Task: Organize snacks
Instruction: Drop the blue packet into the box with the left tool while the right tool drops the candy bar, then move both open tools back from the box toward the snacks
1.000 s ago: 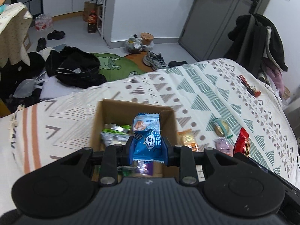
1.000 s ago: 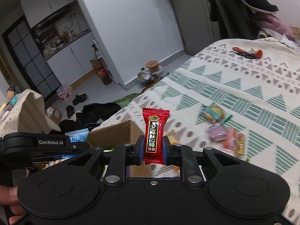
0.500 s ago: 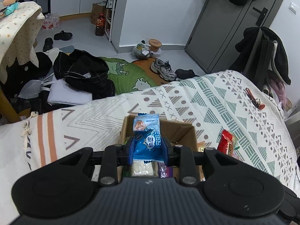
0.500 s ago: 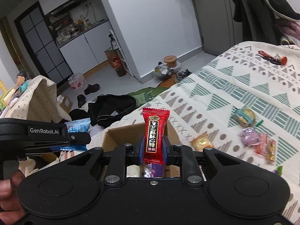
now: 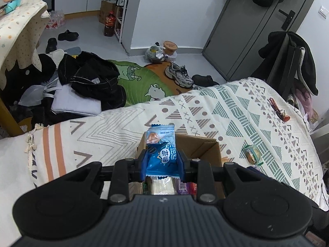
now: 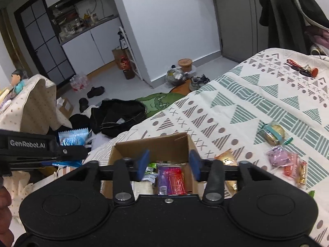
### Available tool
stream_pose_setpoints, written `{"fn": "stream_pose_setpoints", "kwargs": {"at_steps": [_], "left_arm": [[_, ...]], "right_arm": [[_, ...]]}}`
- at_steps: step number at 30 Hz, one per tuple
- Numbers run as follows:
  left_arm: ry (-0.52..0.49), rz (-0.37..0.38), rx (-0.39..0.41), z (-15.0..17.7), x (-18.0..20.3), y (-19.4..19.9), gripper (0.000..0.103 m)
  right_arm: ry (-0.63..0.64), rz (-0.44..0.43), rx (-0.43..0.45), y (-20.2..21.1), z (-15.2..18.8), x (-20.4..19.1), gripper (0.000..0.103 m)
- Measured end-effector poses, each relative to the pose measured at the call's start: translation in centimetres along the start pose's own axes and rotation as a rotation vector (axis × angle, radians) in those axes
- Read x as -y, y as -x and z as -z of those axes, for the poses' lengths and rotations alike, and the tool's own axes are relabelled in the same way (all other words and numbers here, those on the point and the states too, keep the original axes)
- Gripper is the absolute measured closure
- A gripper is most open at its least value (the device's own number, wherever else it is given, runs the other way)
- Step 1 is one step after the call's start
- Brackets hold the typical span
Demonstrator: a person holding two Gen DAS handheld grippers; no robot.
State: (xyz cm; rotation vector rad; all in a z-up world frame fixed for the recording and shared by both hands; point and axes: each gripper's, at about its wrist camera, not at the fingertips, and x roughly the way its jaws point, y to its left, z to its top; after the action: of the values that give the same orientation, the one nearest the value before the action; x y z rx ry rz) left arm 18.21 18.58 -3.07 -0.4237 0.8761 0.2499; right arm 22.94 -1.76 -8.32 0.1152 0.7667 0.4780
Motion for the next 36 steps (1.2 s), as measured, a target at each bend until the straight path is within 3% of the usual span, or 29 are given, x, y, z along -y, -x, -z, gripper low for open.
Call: {"fn": "stream_pose_setpoints", "kwargs": {"at_steps": [11,13,16,25,30,36], "left_arm": [[-0.012,0.078,-0.064,1.4,2.2,-1.3,0.074],[-0.002,0.115,-0.074,1.7,2.8,-1.4,0.070],[-0.009,0.146,-0.094,2.0,3.7,-1.7,0.053],[-0.024,0.108,-0.102,3.0,4.7,-1.5,0.045],[-0.044,0.079,-0.104,3.6,5.6,-1.4,0.027],[-0.080,0.044,-0.114,4.5,7.2,-1.7,0.024]], "right_arm": [[-0.064,0.069,-0.007,2.2,1.0,3.8,0.054],[-0.074,0.079,-0.007,2.6,1.2,4.4,0.053],[-0.077,0.097,-0.002,3.2,1.4,5.2,0.052],[-0.119,0.120,0.003,4.5,2.5,7.7,0.049],[-0.126,0.134,0.010,5.2,3.1,8.7,0.044],[-0.146,0.140,0.024,6.4,3.7,10.5,0.033]]}}
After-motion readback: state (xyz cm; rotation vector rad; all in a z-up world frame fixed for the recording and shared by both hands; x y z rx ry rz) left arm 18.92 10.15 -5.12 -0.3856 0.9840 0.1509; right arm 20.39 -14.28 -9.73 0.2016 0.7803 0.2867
